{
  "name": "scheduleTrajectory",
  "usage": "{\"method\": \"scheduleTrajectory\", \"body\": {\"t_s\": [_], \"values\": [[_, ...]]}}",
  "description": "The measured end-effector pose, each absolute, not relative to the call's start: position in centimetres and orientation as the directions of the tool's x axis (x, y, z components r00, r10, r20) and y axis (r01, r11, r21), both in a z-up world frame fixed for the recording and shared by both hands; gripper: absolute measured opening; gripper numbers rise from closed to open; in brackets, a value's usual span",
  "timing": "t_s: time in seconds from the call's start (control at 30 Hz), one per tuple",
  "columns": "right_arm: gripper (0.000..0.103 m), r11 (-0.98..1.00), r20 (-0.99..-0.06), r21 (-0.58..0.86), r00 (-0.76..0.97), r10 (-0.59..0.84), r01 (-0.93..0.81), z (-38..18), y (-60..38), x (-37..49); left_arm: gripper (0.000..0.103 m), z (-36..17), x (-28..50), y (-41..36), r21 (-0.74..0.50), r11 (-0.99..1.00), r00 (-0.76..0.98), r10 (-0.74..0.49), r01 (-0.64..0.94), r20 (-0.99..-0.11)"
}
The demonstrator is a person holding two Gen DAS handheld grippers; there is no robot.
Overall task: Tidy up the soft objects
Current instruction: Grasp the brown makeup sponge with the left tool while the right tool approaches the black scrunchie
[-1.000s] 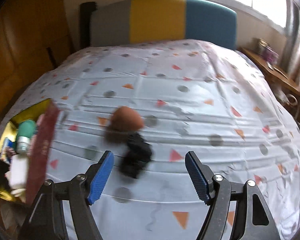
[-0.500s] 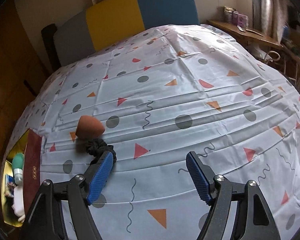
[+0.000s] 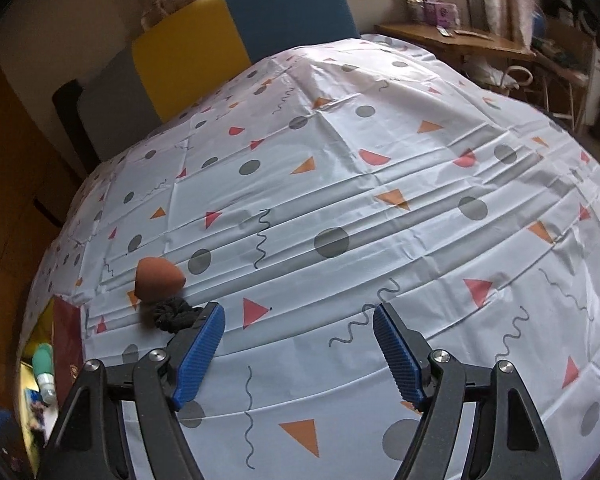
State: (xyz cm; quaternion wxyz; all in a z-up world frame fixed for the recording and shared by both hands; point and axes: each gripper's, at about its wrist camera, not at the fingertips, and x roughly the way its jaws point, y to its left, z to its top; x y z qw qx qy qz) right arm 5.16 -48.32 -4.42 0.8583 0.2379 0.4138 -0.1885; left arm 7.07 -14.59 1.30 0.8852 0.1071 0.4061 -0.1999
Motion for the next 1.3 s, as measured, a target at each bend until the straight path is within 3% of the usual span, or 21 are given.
{"method": "scheduleTrajectory", "body": {"t_s": [0.23, 0.43, 0.63, 0.77, 0.9, 1.1, 1.17, 1.3], "values": [[0.077, 0.802, -0.798, 0.279, 0.592, -0.112, 0.528, -4.3, -48.7, 5.0, 0.034, 0.8, 9.9, -18.4, -0.107, 0.871, 0.476, -0.36, 0.479, -0.802], [0.078, 0.801, -0.798, 0.304, 0.597, -0.081, 0.516, -4.4, -48.6, 5.1, 0.034, -1.9, 14.5, -22.2, -0.177, 0.878, 0.391, -0.368, 0.444, -0.844], [0.079, 0.797, -0.804, 0.33, 0.593, -0.044, 0.507, -4.7, -48.5, 5.4, 0.055, -4.7, 18.7, -25.3, -0.303, 0.874, 0.287, -0.423, 0.381, -0.859], [0.079, 0.788, -0.805, 0.359, 0.593, -0.008, 0.499, -4.9, -48.6, 5.5, 0.056, -6.1, 21.3, -27.5, -0.341, 0.873, 0.259, -0.439, 0.348, -0.86], [0.08, 0.791, -0.808, 0.365, 0.59, 0.007, 0.492, -5.1, -48.4, 5.7, 0.065, -7.3, 23.3, -28.8, -0.369, 0.877, 0.251, -0.449, 0.309, -0.857], [0.08, 0.793, -0.811, 0.368, 0.585, 0.018, 0.485, -5.2, -48.2, 5.9, 0.064, -9.7, 25.2, -30.1, -0.373, 0.886, 0.218, -0.435, 0.275, -0.874], [0.08, 0.796, -0.813, 0.362, 0.582, 0.015, 0.485, -5.3, -48.1, 5.9, 0.051, -9.9, 24.9, -30.1, -0.393, 0.874, 0.218, -0.458, 0.287, -0.862], [0.08, 0.797, -0.817, 0.358, 0.577, 0.015, 0.486, -5.5, -48.0, 6.0, 0.043, -9.1, 24.0, -29.8, -0.394, 0.86, 0.226, -0.475, 0.326, -0.85]]}}
